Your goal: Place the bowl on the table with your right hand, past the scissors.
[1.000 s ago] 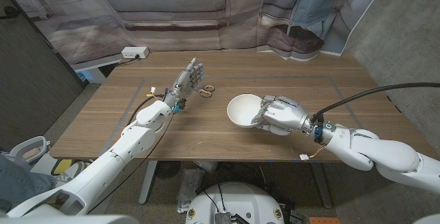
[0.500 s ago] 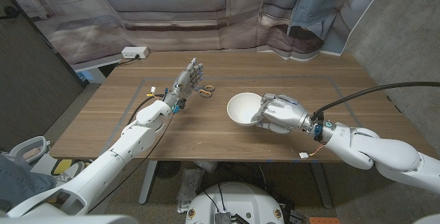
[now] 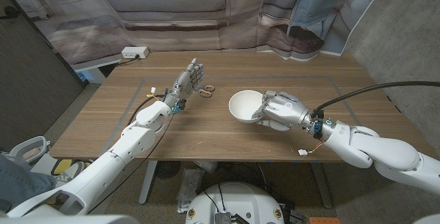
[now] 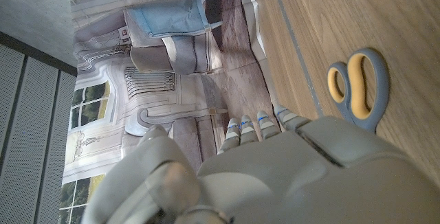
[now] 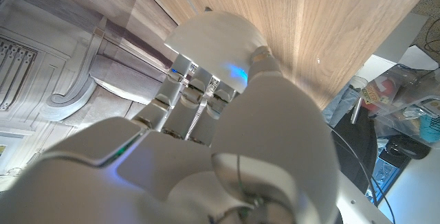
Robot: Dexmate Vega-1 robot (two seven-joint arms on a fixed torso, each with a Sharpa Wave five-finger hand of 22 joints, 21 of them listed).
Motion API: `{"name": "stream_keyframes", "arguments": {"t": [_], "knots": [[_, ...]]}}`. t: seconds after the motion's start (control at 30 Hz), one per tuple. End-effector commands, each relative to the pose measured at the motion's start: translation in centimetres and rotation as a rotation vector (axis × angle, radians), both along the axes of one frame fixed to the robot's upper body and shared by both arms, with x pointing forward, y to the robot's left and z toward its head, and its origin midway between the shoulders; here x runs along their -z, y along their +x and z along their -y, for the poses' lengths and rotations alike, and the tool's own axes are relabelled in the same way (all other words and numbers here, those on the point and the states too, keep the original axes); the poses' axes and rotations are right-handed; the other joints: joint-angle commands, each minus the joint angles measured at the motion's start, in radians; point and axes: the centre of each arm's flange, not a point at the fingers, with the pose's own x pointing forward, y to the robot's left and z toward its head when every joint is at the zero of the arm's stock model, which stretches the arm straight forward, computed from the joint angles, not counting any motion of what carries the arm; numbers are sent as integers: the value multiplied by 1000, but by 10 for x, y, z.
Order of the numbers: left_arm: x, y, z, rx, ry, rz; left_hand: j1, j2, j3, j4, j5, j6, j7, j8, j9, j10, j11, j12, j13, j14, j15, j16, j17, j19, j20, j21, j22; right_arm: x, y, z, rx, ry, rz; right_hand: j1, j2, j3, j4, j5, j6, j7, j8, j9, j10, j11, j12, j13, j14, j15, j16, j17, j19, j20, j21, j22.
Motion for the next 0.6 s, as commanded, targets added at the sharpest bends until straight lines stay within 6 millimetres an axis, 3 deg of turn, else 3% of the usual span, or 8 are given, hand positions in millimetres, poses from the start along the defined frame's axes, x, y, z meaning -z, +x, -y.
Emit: {"name": "stream_keyframes", "arguments": {"t": [0.03,0.6], "knots": [[1,-2,-3,-5,-5,-1,6,7,-3,2,-1,4,4,-3,4,-5,3,-1,5,-4,2,2,6,-8,-8,-1,2,-5,9,3,21,22,-8,74,80,-1,4,5,30,-30,7,6,4,-3,5,8,9,-71,7,6,-11,-161,13,1],[-6,-2,-1,-4,-6,15,7,8,-6,2,-2,3,3,-3,4,-5,3,-1,5,-4,2,2,6,-8,-8,-2,2,-21,20,15,78,80,1,77,80,-4,5,6,31,-30,5,6,3,-3,6,9,13,-71,6,11,-24,-159,38,-1]]}}
